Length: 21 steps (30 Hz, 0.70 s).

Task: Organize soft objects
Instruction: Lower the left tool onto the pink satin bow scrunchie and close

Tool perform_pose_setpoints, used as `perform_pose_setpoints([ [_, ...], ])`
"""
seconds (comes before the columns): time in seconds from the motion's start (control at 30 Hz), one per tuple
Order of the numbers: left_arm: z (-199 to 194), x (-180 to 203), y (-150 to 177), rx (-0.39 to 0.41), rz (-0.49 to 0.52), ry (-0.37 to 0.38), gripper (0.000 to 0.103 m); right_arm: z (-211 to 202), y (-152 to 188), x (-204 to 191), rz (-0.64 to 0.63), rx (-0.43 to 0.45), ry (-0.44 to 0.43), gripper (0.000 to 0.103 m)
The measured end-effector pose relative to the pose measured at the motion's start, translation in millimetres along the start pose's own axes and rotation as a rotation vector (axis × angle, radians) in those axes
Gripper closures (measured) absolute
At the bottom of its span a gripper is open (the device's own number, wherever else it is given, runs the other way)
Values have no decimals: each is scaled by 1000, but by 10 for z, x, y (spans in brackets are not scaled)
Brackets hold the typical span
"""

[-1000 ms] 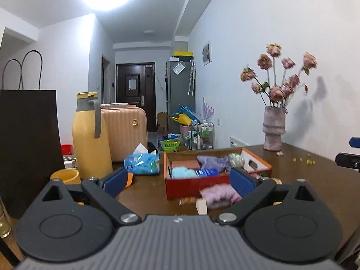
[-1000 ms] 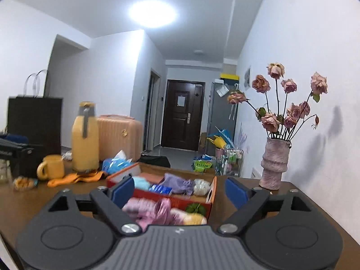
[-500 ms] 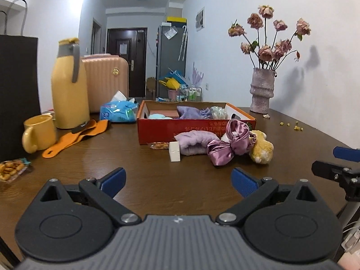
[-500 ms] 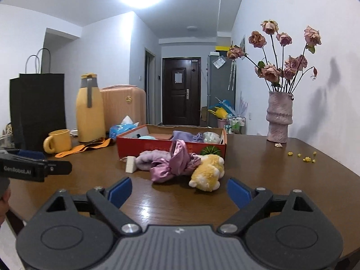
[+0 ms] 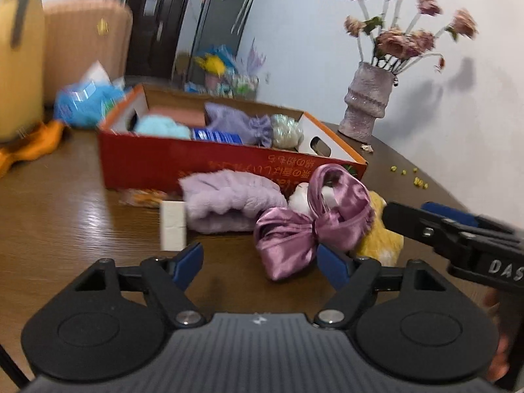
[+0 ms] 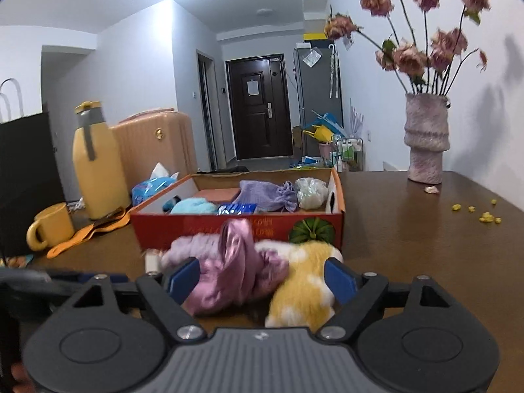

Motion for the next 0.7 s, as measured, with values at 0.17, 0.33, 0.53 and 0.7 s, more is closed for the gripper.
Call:
perform_pose_setpoints([
  [0.17,335,-208,-142,-70,-131,129,49,431,-70,133,123,-64,-41,49],
  [0.33,341,-274,-101,-87,-148,204,78,535,2,184,162,-109,-63,83],
  [0.53,-147,-146,50,-91,-44,136,82,205,180,70,169,-142,-155,85],
  [0.7,-580,-26,438,-96,9,78,83,-103,509,-84,171,-192,-188,85],
])
Point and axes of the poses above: each gripper's, at about its wrist camera, not at the fingertips, and z roughly the way its jaws point, x to its right, y to its underside, the point moved 1 cm from there along z, roughly the way its jaws point, and after that the axes turned 7 degrees about -x, right-handed, at the moved point
